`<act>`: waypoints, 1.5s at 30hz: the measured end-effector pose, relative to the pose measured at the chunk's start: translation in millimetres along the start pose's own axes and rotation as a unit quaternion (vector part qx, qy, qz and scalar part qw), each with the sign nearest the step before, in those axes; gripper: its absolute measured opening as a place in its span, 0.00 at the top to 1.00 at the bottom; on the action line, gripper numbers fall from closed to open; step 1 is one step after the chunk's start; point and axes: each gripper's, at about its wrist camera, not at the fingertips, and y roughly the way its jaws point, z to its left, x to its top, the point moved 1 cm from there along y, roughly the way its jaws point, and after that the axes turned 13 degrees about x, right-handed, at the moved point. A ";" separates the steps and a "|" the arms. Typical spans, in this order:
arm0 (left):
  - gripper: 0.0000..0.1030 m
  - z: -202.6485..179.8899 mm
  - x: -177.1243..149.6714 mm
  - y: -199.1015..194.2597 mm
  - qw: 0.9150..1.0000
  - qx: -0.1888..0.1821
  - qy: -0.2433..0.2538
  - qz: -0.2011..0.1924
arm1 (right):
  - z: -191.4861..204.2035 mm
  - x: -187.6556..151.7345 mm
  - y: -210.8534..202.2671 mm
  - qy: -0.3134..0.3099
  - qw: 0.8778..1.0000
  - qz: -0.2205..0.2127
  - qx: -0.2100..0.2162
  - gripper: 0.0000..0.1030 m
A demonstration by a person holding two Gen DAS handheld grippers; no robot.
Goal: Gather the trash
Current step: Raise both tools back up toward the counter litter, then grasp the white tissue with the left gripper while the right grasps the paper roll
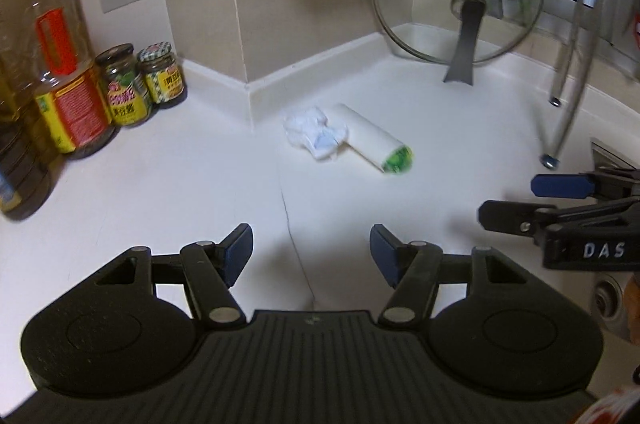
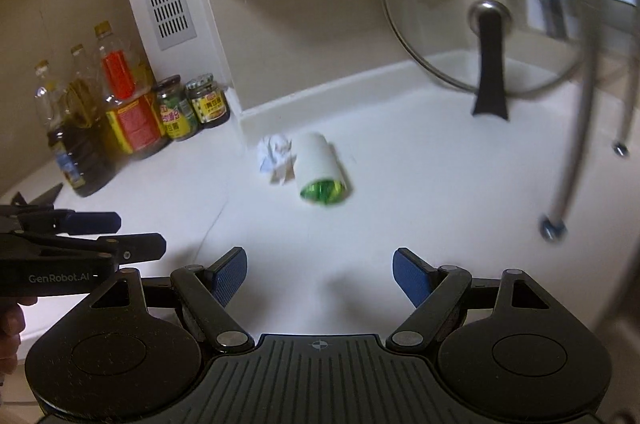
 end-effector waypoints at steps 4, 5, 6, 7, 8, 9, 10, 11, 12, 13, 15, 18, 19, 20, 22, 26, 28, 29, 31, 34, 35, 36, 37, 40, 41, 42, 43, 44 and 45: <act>0.40 3.6 16.0 30.2 1.000 -0.001 -0.003 0.000 | -9.2 14.8 34.5 -0.022 1.000 0.005 0.003 0.26; 0.40 4.5 18.8 37.0 1.000 -0.001 -0.004 0.000 | -12.8 17.8 41.7 -0.022 1.000 0.006 0.005 0.28; 0.40 5.2 21.4 43.3 1.000 0.000 -0.004 0.001 | -15.3 20.9 50.0 -0.022 1.000 0.009 0.007 0.29; 0.40 6.0 23.7 49.2 1.000 0.001 -0.004 0.002 | -17.7 24.0 57.4 -0.023 1.000 0.011 0.008 0.30; 0.40 7.0 25.9 55.2 1.000 0.000 -0.005 0.003 | -20.0 26.6 64.2 -0.024 1.000 0.013 0.007 0.30; 0.40 8.2 27.6 60.4 1.000 0.001 -0.006 0.004 | -22.2 29.6 71.6 -0.026 1.000 0.015 0.006 0.30; 0.40 9.1 29.0 64.9 1.000 0.001 -0.007 0.005 | -24.4 32.5 78.9 -0.028 0.999 0.017 0.005 0.31; 0.40 10.2 30.5 69.1 1.000 0.001 -0.008 0.006 | -26.9 35.0 86.4 -0.030 0.999 0.021 0.005 0.31; 0.40 11.2 32.2 73.4 1.000 0.001 -0.009 0.006 | -28.6 37.2 92.7 -0.032 0.999 0.024 0.004 0.31; 0.40 12.3 33.5 77.3 1.000 0.001 -0.010 0.007 | -30.4 39.1 98.9 -0.033 0.999 0.028 0.003 0.31; 0.40 14.6 35.7 83.9 1.000 0.000 -0.012 0.008 | -33.9 42.2 110.6 -0.036 0.999 0.035 0.002 0.31; 0.40 16.9 39.3 91.6 1.000 -0.001 -0.014 0.009 | -38.3 45.9 125.8 -0.038 0.998 0.043 0.001 0.33; 0.40 17.2 40.3 93.8 1.000 -0.002 -0.014 0.010 | -39.8 46.6 129.6 -0.038 0.998 0.046 0.001 0.34; 0.40 17.3 40.9 95.8 1.000 -0.003 -0.014 0.011 | -41.1 47.1 133.0 -0.037 0.998 0.047 0.001 0.35; 0.40 16.9 42.1 98.9 1.000 -0.004 -0.012 0.011 | -43.9 47.3 137.5 -0.035 0.998 0.051 0.004 0.38; 0.40 14.6 44.7 101.9 1.000 -0.010 -0.011 0.006 | -47.6 46.3 144.0 -0.030 0.998 0.052 0.006 0.51; 0.35 13.7 46.2 103.4 1.000 -0.011 -0.012 0.002 | -49.7 45.5 143.1 -0.024 0.999 0.044 0.004 0.51; 0.33 13.2 46.8 104.1 1.000 -0.012 -0.013 0.001 | -51.0 45.1 142.4 -0.022 0.999 0.041 0.003 0.51; 0.32 11.6 48.6 105.7 1.000 -0.016 -0.016 0.000 | -52.6 45.4 140.1 -0.020 0.999 0.037 -0.003 0.52; 0.32 7.2 51.8 108.5 1.000 -0.021 -0.013 -0.004 | -55.7 46.5 133.9 -0.017 0.999 0.024 -0.017 0.52; 0.32 5.4 53.0 109.9 1.000 -0.022 -0.013 -0.004 | -56.9 47.3 131.5 -0.014 1.000 0.020 -0.019 0.52; 0.32 3.6 54.4 111.5 1.000 -0.024 -0.013 -0.004 | -58.2 47.9 128.5 -0.012 1.000 0.016 -0.022 0.52; 0.32 1.6 55.9 113.2 1.000 -0.026 -0.014 -0.003 | -59.4 48.8 125.7 -0.010 1.000 0.012 -0.025 0.52; 0.31 -4.8 60.7 118.9 0.999 -0.032 -0.019 -0.006 | -63.3 51.2 118.5 -0.009 0.999 0.004 -0.034 0.52; 0.31 -6.9 62.1 121.1 0.999 -0.033 -0.020 -0.008 | -64.9 51.6 116.0 -0.007 0.999 0.002 -0.037 0.52; 0.32 -9.1 63.5 123.7 0.999 -0.032 -0.019 -0.010 | -66.6 51.7 114.1 -0.004 0.999 0.001 -0.039 0.52; 0.32 -11.3 64.6 126.4 0.999 -0.030 -0.019 -0.011 | -68.3 51.7 111.9 0.000 0.999 -0.001 -0.042 0.52; 0.32 -13.0 65.7 129.5 0.999 -0.028 -0.019 -0.012 | -69.9 51.2 109.3 0.005 0.999 -0.004 -0.044 0.52; 0.32 -14.3 66.9 133.0 0.999 -0.027 -0.021 -0.012 | -71.2 50.8 107.7 0.009 0.999 -0.006 -0.046 0.52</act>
